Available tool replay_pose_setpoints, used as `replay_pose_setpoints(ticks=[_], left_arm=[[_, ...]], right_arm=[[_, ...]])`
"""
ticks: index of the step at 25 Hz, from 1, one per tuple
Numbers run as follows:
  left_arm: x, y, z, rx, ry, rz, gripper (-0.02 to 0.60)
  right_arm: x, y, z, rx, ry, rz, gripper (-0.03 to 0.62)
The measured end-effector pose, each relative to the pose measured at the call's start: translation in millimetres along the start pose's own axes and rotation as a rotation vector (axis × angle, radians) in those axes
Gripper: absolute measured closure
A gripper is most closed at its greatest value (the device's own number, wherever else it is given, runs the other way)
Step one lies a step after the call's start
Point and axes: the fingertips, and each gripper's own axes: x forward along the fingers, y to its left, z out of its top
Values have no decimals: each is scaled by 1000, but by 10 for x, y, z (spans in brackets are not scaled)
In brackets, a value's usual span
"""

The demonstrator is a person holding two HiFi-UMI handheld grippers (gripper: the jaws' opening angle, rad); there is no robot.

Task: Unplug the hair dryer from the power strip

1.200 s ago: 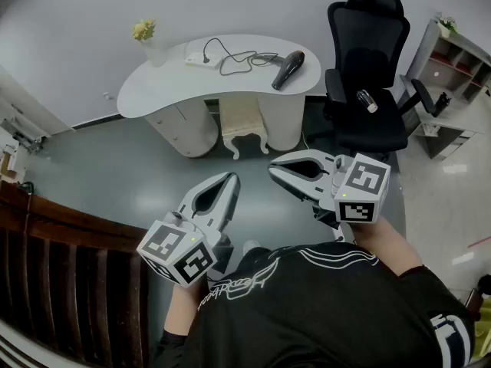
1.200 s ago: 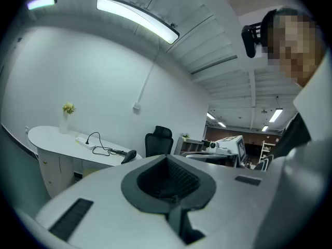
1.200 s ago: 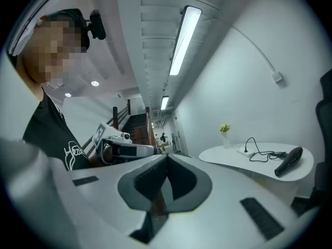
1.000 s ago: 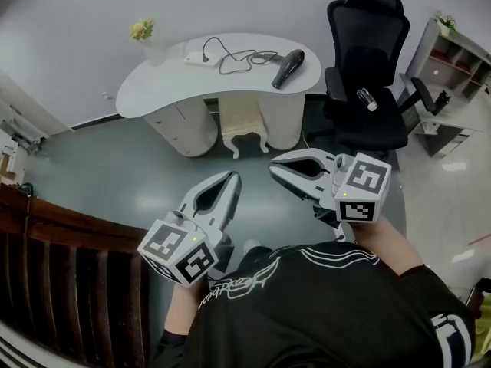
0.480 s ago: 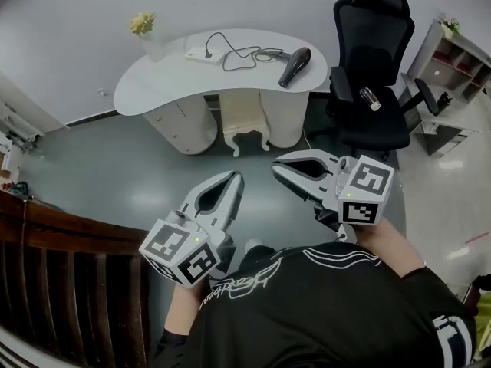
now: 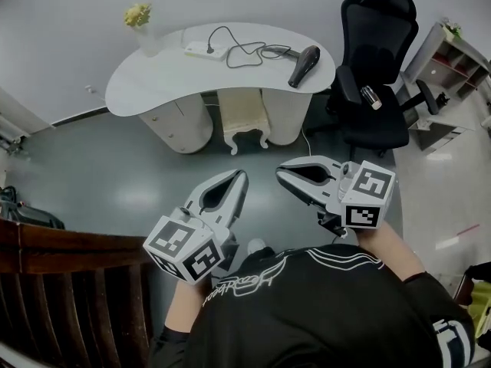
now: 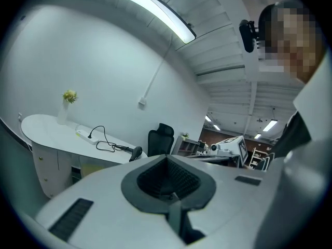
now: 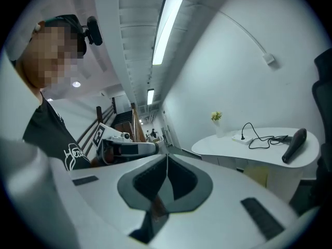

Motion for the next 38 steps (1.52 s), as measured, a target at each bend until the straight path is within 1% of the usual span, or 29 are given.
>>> replay_pose_setpoints(ticks=[3, 7, 13, 21, 25, 29, 32, 34, 38], left_arm=[[-40, 261, 87, 0, 8, -11, 578], [-168, 544, 244, 3, -2, -14, 578], [-445, 1000, 364, 25, -15, -19, 580], [-528, 1108, 412, 34, -8, 10, 580], [-501, 1192, 410, 34, -9, 23, 580], [-339, 1354, 493, 68, 11, 36, 578], [-166, 1523, 581, 84, 22, 32, 578], [-35, 1684, 647, 71, 27, 35, 580], [265, 2112, 805, 22, 31, 43, 580]], right_arm=[[242, -54, 81, -6, 8, -21, 596], [513, -99, 205, -4, -1, -46, 597], [1064, -53, 232, -21, -5, -40, 597], [1236, -21, 290, -35, 4, -6, 597], [1303, -88, 291, -35, 1, 12, 597], [1429, -305, 374, -30, -6, 29, 597], [1560, -572, 464, -17, -18, 38, 597], [1668, -775, 521, -5, -24, 45, 597], [1954, -1241, 652, 10, -21, 67, 597]])
